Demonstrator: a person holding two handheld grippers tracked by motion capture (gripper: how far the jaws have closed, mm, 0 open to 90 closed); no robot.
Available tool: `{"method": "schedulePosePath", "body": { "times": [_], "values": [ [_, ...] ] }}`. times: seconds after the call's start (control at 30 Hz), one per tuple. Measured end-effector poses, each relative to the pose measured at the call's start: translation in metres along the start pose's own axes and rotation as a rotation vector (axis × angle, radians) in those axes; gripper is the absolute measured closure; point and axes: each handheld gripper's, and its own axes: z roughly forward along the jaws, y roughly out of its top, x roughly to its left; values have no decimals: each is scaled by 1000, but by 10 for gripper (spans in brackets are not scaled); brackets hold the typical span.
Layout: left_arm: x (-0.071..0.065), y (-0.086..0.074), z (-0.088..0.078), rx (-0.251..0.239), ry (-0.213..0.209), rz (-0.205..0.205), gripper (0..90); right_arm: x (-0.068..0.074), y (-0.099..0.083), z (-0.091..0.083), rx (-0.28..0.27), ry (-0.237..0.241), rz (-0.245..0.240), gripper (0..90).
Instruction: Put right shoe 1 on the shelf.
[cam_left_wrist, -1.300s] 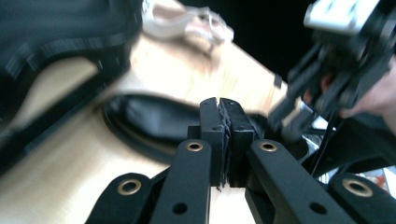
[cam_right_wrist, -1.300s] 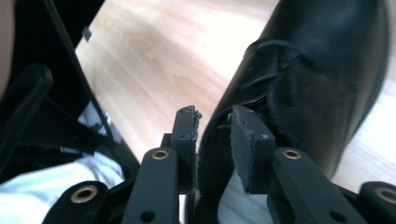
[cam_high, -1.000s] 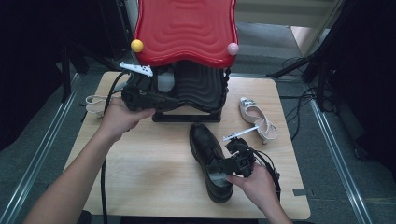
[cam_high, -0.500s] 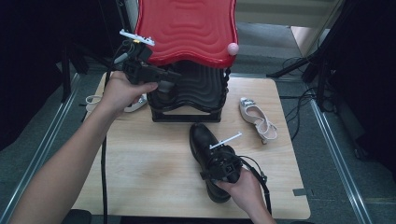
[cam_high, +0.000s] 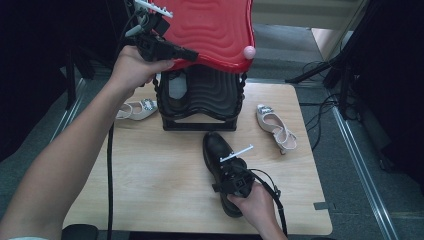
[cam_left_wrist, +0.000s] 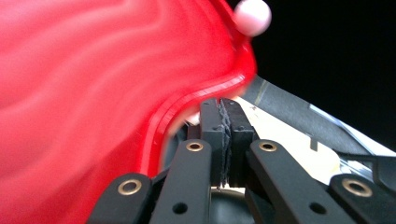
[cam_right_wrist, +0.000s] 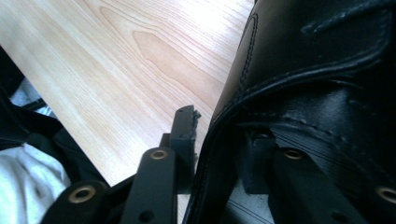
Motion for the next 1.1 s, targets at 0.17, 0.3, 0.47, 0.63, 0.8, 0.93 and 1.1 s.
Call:
{"method": "schedulePosePath", "body": {
  "times": [0.17,0.3,0.47,0.63,0.8,0.93,1.1],
  "values": [
    [7,7,7,-9,28,11,900,-5,0,-1,-2,14,-20,807],
    [10,10,12,0,44,25,900,-8,0,-2,-5,28,-9,844],
    [16,10,15,13,68,7,900,-17,-2,-16,-23,56,26,870],
    [19,9,16,13,85,1,900,-29,-7,-35,-69,89,49,874],
    [18,8,17,11,92,13,900,-39,-7,-48,-115,120,85,875],
    [19,7,17,8,106,13,900,-45,-6,-58,-149,193,115,875],
    [18,8,19,20,126,9,900,-44,-2,-67,-165,218,113,875]
  ]
}}
